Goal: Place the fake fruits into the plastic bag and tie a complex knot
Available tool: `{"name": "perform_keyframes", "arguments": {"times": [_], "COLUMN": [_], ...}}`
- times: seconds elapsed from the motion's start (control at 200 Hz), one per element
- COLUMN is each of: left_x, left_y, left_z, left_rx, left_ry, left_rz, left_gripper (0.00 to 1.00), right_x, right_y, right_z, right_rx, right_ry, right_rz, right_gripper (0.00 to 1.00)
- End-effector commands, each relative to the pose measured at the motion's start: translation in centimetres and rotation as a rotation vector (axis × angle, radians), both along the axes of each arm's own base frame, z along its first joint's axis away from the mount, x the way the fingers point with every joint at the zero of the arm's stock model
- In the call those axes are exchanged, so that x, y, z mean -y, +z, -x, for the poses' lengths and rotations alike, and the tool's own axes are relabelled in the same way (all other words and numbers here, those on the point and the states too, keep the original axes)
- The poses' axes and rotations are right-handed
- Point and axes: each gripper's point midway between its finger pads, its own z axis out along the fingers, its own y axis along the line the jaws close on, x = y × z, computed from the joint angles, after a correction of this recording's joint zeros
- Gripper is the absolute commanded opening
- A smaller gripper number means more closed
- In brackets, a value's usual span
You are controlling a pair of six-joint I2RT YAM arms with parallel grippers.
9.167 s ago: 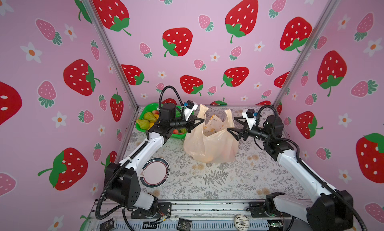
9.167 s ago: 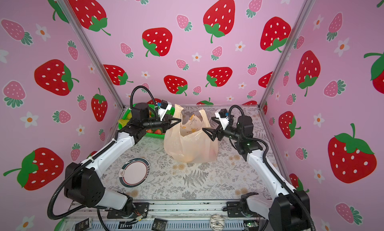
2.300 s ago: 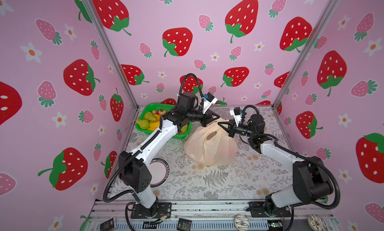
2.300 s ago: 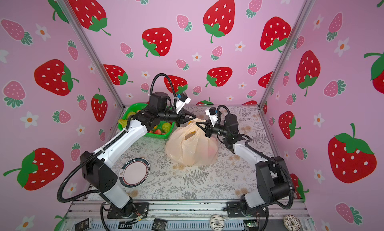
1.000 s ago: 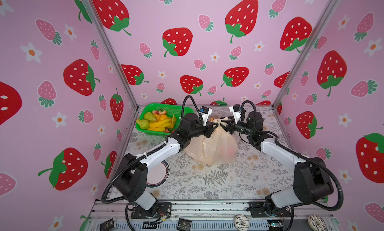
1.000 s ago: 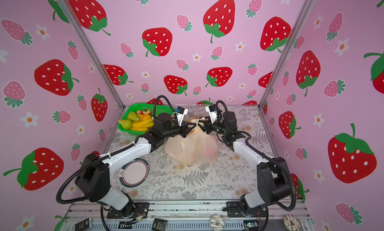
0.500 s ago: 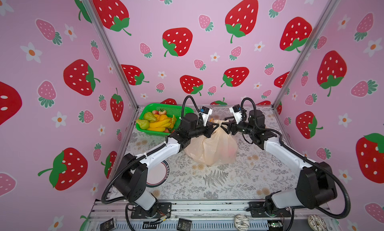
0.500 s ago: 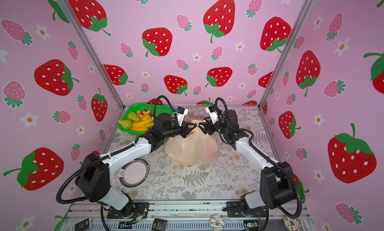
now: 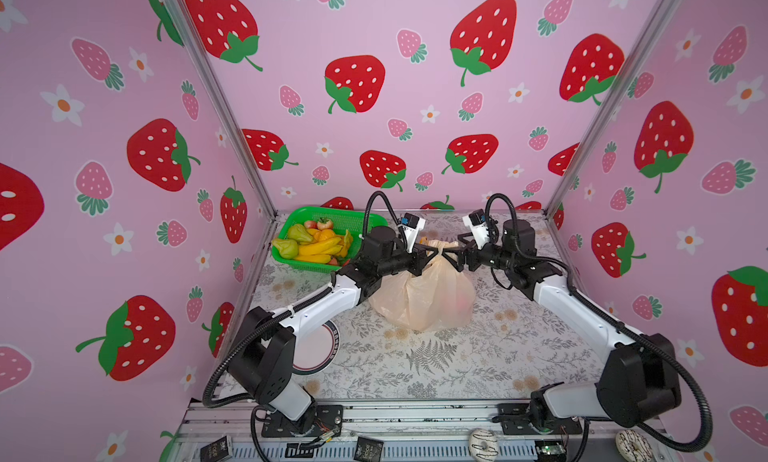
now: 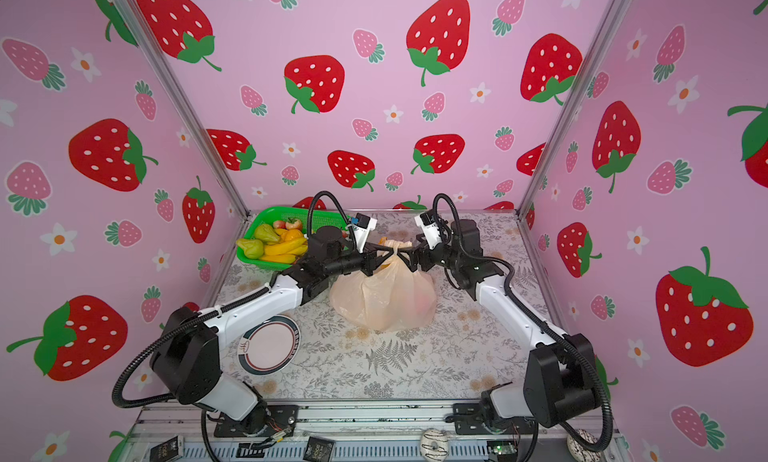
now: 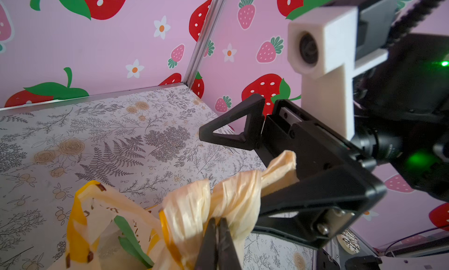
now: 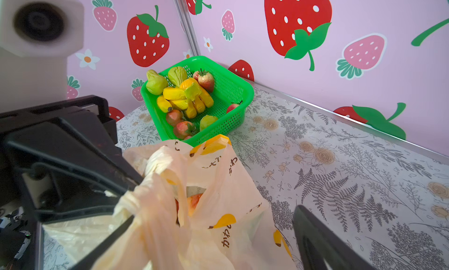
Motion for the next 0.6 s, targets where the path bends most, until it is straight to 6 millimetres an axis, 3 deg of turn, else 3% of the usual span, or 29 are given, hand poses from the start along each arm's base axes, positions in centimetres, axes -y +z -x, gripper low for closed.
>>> {"name": "perform_keyframes", "arguments": {"times": [0.0, 0.315, 0.595], "left_x": [0.4, 0.6, 0.7], "left_y": [1.8, 2.0, 1.1], "left_z": [0.2, 1.1, 1.8], "left_rx": [0.032, 0.044, 0.041], "left_ry": [-0.013, -0.025, -0.030], "left_rz": [0.037, 0.035, 0.012], "left_gripper": [0.00, 0.00, 0.00], "right_x": [0.2, 0.0, -1.6], "right_y": [1.4, 2.1, 1.7], "right_z": [1.2, 2.1, 1.7], "right_rx": [0.039, -0.008, -0.121], "right_ry": [0.027, 0.044, 0.095], "right_rz": [0.000, -0.076, -0.224], "right_gripper": [0.94, 0.93, 0.79]}}
